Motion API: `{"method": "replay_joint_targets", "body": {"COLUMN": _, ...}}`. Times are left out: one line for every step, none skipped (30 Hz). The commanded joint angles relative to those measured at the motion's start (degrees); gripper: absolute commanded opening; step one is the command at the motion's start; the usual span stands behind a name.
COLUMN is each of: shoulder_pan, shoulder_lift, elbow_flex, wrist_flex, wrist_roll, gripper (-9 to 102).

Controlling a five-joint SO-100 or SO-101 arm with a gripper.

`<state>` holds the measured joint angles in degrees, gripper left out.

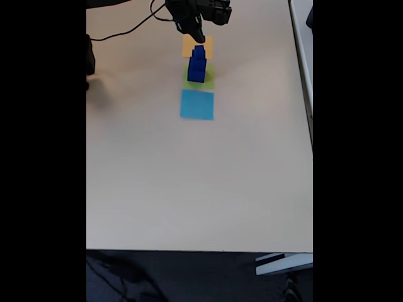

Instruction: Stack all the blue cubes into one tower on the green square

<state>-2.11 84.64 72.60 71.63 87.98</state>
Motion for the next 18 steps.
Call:
{"method": "replay_joint_targets", "body": {"shoulder_pan": -0.88, "shoulder_lift": 0.26, "elbow_flex": -2.72, "wrist_flex": 0.00, "wrist_roll": 0.88, "gripper": 0}}
{"method": "replay_joint_targets", "body": {"shoulder_pan": -0.88, "shoulder_lift": 0.09, "elbow_flex": -2.72, "wrist_flex": -0.09, "wrist_roll": 0.70, "gripper": 0}}
{"method": "replay_joint_targets", "body": {"shoulder_pan": -0.88, "shoulder_lift": -0.09, "elbow_flex": -2.64, "wrist_flex": -0.09, "wrist_roll": 0.62, "gripper": 0}}
{"method": "replay_joint_targets", "body": {"shoulder_pan": -0.88, "shoulder_lift": -0.18, "elbow_flex": -2.46, "wrist_flex": -0.18, "wrist_roll": 0.62, "gripper": 0}}
{"method": "replay_joint_targets", "body": {"shoulder_pan": -0.70, "shoulder_lift": -0.26, "elbow_flex": -2.37, "wrist_flex": -0.35, "wrist_roll": 0.44, "gripper": 0}}
{"method": "replay_joint_targets", "body": {"shoulder_pan": -0.62, "shoulder_lift": -0.44, "elbow_flex": -2.29, "wrist_flex": -0.35, "wrist_roll": 0.26, "gripper": 0}}
{"method": "replay_joint_targets", "body": {"shoulder_pan": -0.44, "shoulder_lift": -0.44, "elbow_flex": -2.11, "wrist_flex": -0.44, "wrist_roll": 0.09, "gripper": 0}}
{"method": "replay_joint_targets", "body": {"shoulder_pan": -0.35, "shoulder_lift": -0.44, "elbow_flex": -2.11, "wrist_flex": -0.44, "wrist_roll": 0.00, "gripper": 0}}
{"method": "replay_joint_targets", "body": {"shoulder_pan": -0.18, "shoulder_lift": -0.53, "elbow_flex": -2.11, "wrist_flex": -0.44, "wrist_roll": -0.35, "gripper": 0}}
{"method": "replay_joint_targets", "body": {"shoulder_pan": 0.00, "shoulder_lift": -0.53, "elbow_flex": -2.11, "wrist_flex": -0.44, "wrist_roll": -0.53, "gripper": 0}}
{"method": "replay_joint_targets", "body": {"shoulder_pan": 0.09, "shoulder_lift": -0.53, "elbow_flex": -2.02, "wrist_flex": -0.44, "wrist_roll": -0.62, "gripper": 0}}
{"method": "replay_joint_targets", "body": {"shoulder_pan": 0.18, "shoulder_lift": -0.53, "elbow_flex": -2.02, "wrist_flex": -0.53, "wrist_roll": -0.70, "gripper": 0}}
{"method": "replay_joint_targets", "body": {"shoulder_pan": 0.35, "shoulder_lift": -0.53, "elbow_flex": -2.02, "wrist_flex": -0.53, "wrist_roll": -0.88, "gripper": 0}}
{"method": "replay_joint_targets", "body": {"shoulder_pan": 0.44, "shoulder_lift": -0.62, "elbow_flex": -2.02, "wrist_flex": -0.53, "wrist_roll": -1.05, "gripper": 0}}
{"method": "replay_joint_targets", "body": {"shoulder_pan": 0.53, "shoulder_lift": -0.62, "elbow_flex": -1.93, "wrist_flex": -0.53, "wrist_roll": -1.05, "gripper": 0}}
{"method": "replay_joint_targets", "body": {"shoulder_pan": 0.62, "shoulder_lift": -0.62, "elbow_flex": -1.76, "wrist_flex": -0.62, "wrist_roll": -1.05, "gripper": 0}}
{"method": "replay_joint_targets", "body": {"shoulder_pan": 0.62, "shoulder_lift": -0.62, "elbow_flex": -1.67, "wrist_flex": -0.62, "wrist_roll": -1.23, "gripper": 0}}
{"method": "replay_joint_targets", "body": {"shoulder_pan": 0.70, "shoulder_lift": -0.62, "elbow_flex": -1.58, "wrist_flex": -0.62, "wrist_roll": -1.23, "gripper": 0}}
